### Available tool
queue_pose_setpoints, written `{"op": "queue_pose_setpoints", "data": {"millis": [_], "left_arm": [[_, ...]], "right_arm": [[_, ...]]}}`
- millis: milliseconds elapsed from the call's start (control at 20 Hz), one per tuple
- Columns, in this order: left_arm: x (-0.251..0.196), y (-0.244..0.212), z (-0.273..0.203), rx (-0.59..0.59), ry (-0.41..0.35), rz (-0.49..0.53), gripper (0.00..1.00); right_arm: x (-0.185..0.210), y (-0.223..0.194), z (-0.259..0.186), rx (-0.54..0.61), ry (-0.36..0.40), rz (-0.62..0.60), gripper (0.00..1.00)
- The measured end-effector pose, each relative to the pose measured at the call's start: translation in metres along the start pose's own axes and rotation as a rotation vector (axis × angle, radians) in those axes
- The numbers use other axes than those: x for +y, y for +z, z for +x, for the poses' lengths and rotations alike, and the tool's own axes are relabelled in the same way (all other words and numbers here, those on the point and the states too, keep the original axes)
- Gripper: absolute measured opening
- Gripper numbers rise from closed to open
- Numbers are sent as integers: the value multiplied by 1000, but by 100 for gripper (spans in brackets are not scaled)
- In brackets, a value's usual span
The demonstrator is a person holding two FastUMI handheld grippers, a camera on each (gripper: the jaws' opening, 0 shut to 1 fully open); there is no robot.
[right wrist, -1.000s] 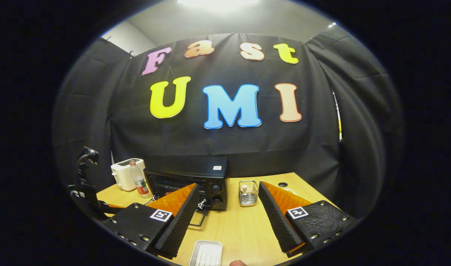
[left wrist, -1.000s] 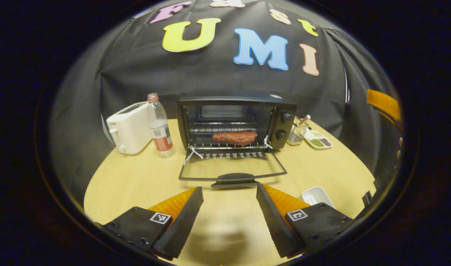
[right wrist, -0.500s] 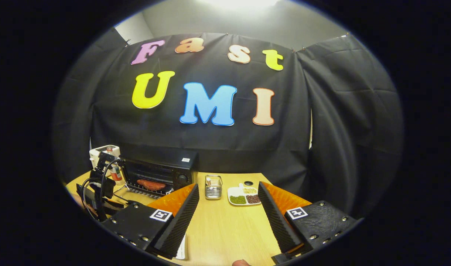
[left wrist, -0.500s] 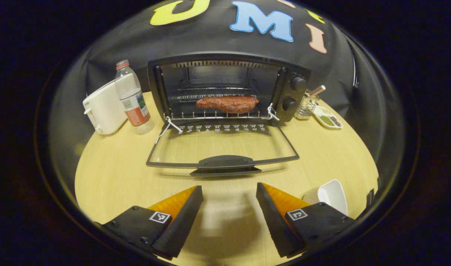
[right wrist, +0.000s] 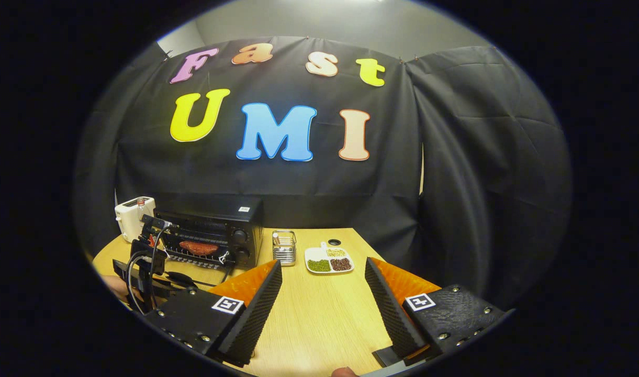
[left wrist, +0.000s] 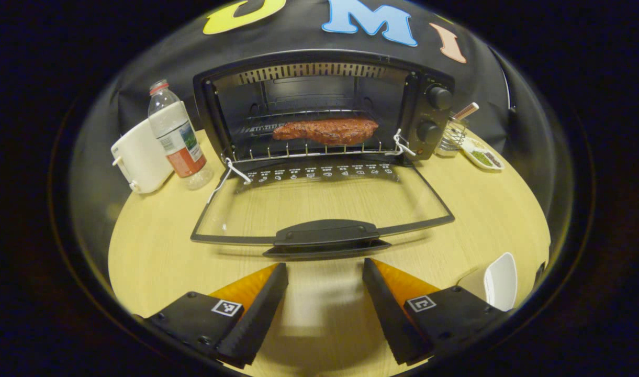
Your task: Open the electric oven with the left hand, put the food in, and close the electric oven.
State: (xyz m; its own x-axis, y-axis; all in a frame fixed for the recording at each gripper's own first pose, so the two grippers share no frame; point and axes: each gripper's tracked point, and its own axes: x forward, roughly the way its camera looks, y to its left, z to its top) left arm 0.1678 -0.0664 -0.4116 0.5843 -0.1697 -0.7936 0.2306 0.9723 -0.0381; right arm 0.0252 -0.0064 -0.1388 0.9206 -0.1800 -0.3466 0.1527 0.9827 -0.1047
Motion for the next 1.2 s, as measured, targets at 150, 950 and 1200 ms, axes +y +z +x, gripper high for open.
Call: {"op": "queue_pose_setpoints", "data": {"millis": [150, 950, 1200], "left_arm": [[0, 0, 0, -9, 11, -19, 100], [0, 37, -43, -139, 8, -28, 96], [2, 54, -53, -183, 4, -50, 97]], "right_arm": [[4, 4, 1, -4, 17, 0, 97], [26, 22, -2, -52, 110, -24, 97], [27, 22, -1, -55, 121, -35, 97]]}}
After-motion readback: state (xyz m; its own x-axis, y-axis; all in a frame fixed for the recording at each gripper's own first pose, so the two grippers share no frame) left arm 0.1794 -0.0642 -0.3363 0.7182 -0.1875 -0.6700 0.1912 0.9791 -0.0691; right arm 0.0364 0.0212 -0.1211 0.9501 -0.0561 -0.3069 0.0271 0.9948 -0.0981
